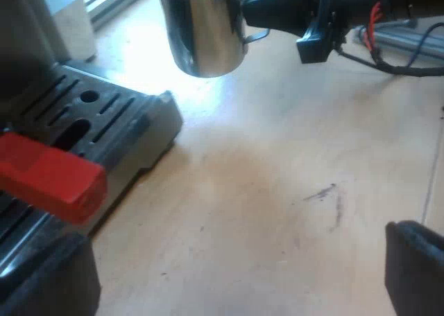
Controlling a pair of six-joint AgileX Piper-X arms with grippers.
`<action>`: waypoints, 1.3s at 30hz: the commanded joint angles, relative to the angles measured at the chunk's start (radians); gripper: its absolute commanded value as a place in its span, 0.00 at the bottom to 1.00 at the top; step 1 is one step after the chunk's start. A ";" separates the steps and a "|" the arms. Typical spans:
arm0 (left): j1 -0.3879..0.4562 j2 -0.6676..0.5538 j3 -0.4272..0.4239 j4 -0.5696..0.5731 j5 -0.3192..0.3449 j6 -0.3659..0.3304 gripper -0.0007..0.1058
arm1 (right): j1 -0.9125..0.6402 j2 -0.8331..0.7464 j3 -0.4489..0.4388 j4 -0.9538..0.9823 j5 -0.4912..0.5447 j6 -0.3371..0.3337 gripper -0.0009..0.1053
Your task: Remove mug from coffee machine
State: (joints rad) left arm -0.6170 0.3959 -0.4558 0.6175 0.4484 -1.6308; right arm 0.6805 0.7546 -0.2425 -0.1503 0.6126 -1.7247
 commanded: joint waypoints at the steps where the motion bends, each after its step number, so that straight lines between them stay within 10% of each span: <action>1: -0.004 -0.001 0.009 -0.019 -0.028 -0.002 0.81 | -0.041 0.034 0.011 -0.116 -0.014 -0.013 0.01; 13: -0.004 -0.001 0.078 -0.022 -0.079 -0.011 0.81 | -0.201 0.298 0.014 -0.396 -0.208 -0.077 0.01; 39: -0.004 -0.001 0.078 -0.042 -0.129 -0.036 0.81 | -0.201 0.671 0.012 -0.749 -0.107 -0.112 0.03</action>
State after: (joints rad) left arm -0.6170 0.3959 -0.3731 0.5961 0.3280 -1.6497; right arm 0.4852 1.4251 -0.2264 -0.8752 0.4913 -1.8364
